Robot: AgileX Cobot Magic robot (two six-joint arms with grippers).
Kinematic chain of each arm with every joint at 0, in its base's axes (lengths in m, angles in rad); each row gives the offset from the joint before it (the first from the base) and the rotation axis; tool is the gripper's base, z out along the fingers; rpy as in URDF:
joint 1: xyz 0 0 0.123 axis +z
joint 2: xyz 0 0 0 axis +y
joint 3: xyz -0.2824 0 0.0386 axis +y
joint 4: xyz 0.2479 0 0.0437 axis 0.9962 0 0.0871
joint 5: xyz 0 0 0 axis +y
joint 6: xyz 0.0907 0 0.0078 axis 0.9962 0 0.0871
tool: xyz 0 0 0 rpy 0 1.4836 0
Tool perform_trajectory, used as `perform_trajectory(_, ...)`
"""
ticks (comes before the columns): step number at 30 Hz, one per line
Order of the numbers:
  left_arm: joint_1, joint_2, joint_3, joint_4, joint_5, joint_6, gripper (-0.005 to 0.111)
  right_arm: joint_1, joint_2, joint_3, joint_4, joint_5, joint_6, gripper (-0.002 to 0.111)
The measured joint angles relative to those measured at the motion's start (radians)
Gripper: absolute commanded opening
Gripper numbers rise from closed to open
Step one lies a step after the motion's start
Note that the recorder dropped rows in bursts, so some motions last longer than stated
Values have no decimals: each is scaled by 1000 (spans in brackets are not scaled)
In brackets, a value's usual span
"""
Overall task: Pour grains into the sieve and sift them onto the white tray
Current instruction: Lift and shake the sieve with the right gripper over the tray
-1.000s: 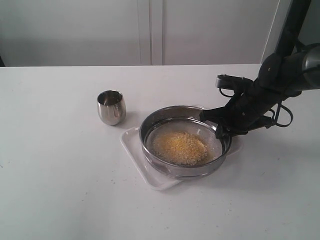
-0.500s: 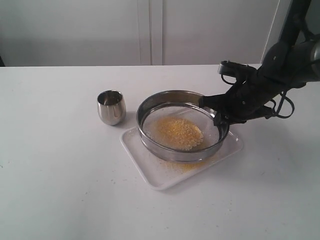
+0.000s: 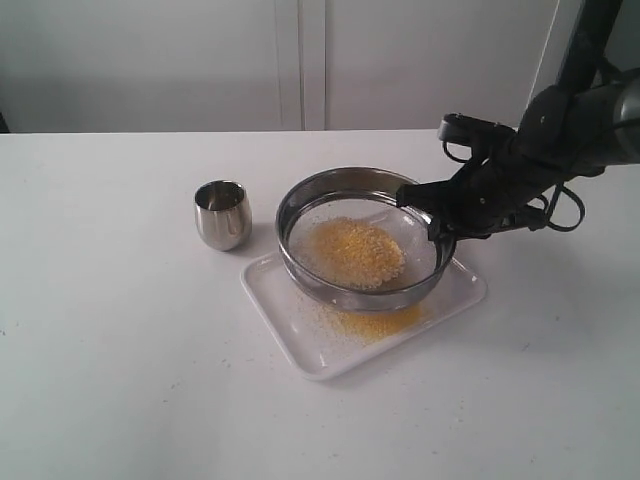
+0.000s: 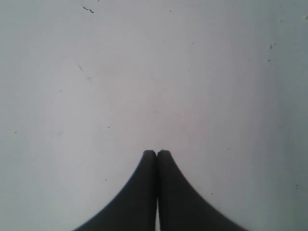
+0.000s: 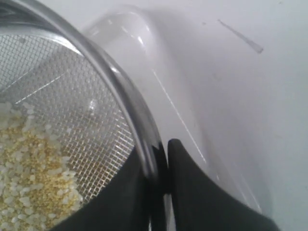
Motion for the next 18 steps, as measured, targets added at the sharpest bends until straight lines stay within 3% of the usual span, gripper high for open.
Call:
perform_trajectory(11, 0, 0, 0, 0, 0, 0, 0, 19, 12, -8, -60, 14, -43, 0)
perform_trajectory(18, 0, 0, 0, 0, 0, 0, 0, 20, 18, -19, -165, 2, 92, 0)
